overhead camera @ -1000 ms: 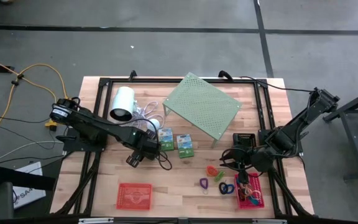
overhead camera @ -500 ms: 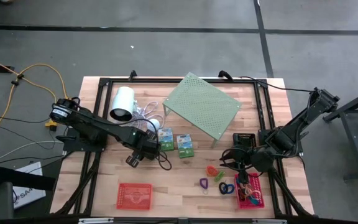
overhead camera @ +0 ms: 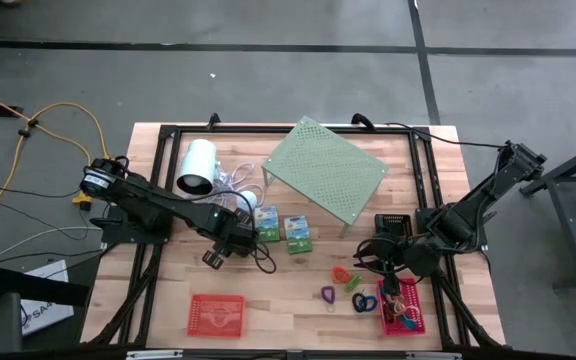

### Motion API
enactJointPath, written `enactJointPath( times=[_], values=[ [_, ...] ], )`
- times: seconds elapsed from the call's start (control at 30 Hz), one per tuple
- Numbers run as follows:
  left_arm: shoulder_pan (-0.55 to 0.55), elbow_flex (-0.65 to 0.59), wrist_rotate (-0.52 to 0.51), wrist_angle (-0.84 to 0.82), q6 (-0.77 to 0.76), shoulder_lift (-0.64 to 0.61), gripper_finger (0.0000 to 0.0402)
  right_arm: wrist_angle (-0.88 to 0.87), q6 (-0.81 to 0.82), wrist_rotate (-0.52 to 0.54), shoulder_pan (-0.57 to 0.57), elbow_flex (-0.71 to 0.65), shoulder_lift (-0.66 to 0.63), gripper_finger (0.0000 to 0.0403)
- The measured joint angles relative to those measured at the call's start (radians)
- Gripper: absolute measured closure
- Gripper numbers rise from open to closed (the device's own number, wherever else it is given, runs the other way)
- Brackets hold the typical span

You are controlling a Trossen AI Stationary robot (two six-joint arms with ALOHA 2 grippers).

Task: Pick & Place Office Desk Supplies
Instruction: Put the left crayon box into the orange bin

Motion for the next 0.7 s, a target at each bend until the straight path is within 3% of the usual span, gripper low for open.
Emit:
enactJointPath(
  times=[0.3,0.7],
  values=[
    [0.000,0.005,0.002,-0.043,-0.030,-0.043,0.0283,0.000,0.000,0.000,0.000,0.000,0.000,0.0317],
    [0.000,0.032,-0.001,-0.143,-0.148,-0.263,0.0284,0.000,0.000,0.000,0.000,0.000,0.000,0.0317]
  ],
)
